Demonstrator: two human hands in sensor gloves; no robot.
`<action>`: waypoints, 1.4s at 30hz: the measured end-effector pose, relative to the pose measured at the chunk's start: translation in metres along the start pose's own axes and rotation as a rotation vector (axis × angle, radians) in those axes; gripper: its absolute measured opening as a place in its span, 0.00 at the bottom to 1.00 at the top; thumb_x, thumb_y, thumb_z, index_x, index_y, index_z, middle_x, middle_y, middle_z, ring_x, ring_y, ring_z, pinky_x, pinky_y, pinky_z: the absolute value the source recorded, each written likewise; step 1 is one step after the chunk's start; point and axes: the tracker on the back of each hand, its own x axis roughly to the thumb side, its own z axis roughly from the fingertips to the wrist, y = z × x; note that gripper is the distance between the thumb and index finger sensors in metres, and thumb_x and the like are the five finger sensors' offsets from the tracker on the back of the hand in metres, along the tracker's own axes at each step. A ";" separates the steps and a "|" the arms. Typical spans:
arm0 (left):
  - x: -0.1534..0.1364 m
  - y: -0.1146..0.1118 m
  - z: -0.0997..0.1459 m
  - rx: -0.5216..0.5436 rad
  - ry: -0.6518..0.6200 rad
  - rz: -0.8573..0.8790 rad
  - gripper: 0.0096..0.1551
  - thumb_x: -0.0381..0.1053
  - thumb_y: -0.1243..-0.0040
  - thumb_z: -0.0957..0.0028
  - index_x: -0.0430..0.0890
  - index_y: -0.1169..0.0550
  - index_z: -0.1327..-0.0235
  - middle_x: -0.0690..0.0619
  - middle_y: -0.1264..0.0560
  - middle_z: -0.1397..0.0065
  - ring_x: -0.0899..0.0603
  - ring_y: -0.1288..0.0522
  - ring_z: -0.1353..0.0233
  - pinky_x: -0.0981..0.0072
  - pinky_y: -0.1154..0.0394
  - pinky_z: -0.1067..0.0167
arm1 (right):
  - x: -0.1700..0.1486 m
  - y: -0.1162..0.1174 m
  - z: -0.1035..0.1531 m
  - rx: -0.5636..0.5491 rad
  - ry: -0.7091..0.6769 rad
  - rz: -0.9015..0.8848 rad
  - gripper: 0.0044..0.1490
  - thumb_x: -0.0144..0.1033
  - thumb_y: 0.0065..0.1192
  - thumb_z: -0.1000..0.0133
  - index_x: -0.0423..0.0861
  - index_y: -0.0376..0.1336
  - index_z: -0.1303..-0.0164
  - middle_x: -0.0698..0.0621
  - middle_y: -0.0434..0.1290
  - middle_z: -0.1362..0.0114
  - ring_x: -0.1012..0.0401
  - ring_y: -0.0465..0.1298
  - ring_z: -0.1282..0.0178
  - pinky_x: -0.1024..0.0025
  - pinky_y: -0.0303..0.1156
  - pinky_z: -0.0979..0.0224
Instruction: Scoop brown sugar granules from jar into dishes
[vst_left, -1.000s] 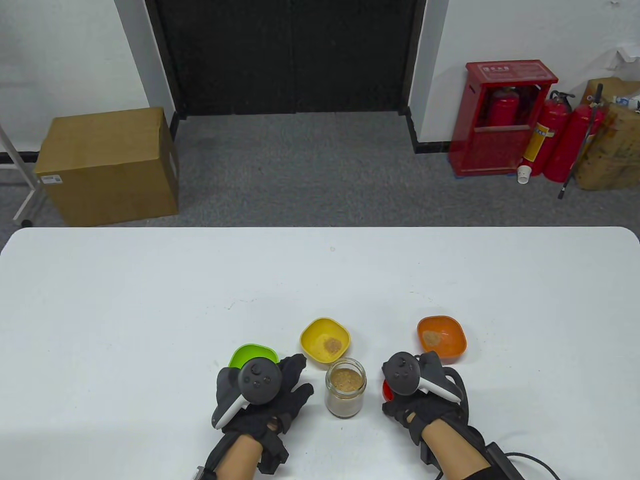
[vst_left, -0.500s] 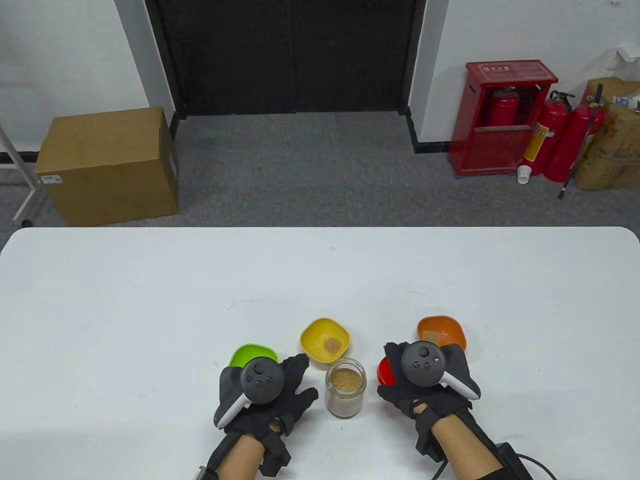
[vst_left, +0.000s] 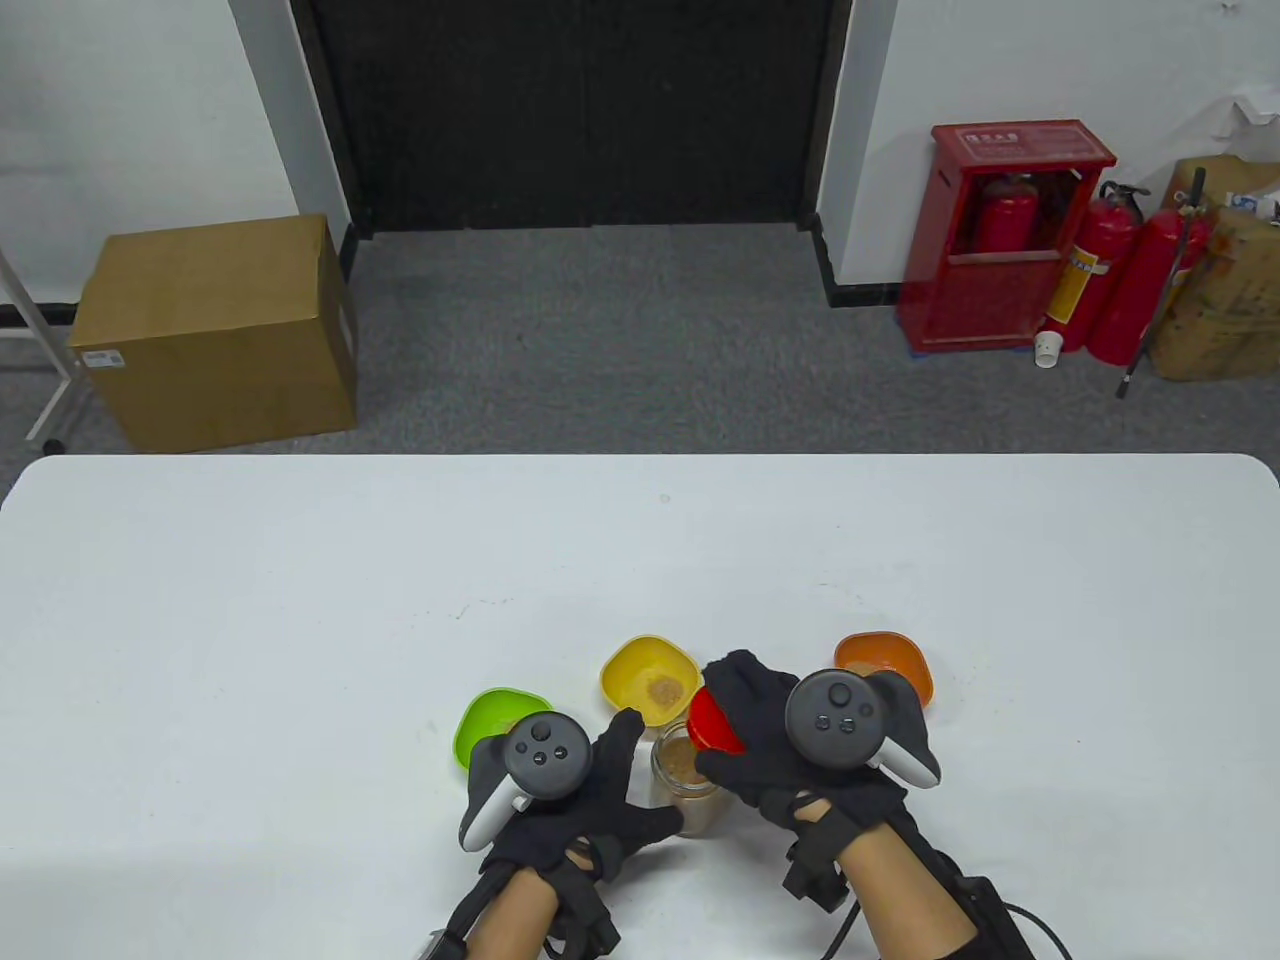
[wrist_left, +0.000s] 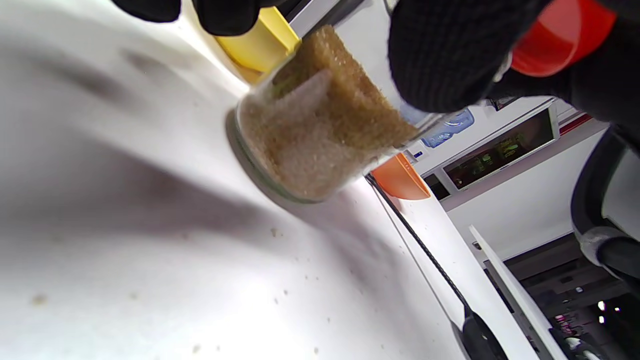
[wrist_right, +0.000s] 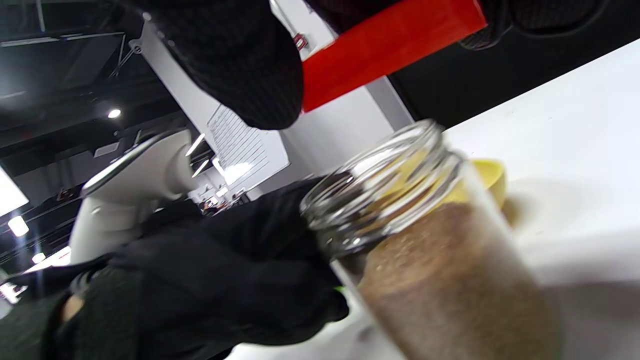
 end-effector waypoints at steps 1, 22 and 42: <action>0.000 -0.002 -0.001 0.017 -0.001 0.004 0.66 0.63 0.27 0.50 0.43 0.57 0.18 0.43 0.50 0.12 0.35 0.40 0.14 0.35 0.41 0.22 | 0.002 0.005 -0.002 0.011 -0.009 -0.001 0.52 0.39 0.76 0.44 0.27 0.52 0.20 0.21 0.51 0.16 0.24 0.56 0.27 0.23 0.59 0.35; -0.003 -0.021 -0.018 0.068 -0.009 0.102 0.69 0.66 0.22 0.57 0.46 0.53 0.19 0.48 0.45 0.14 0.37 0.37 0.16 0.36 0.43 0.22 | 0.001 0.030 -0.008 0.113 -0.017 0.021 0.52 0.36 0.77 0.44 0.28 0.52 0.19 0.22 0.49 0.15 0.25 0.53 0.25 0.22 0.56 0.32; -0.003 -0.020 -0.018 0.077 -0.001 0.086 0.68 0.67 0.21 0.58 0.46 0.51 0.19 0.48 0.43 0.14 0.38 0.35 0.17 0.38 0.40 0.22 | 0.010 0.021 0.002 0.052 0.107 0.193 0.52 0.47 0.73 0.44 0.26 0.57 0.22 0.18 0.60 0.23 0.31 0.69 0.39 0.30 0.68 0.43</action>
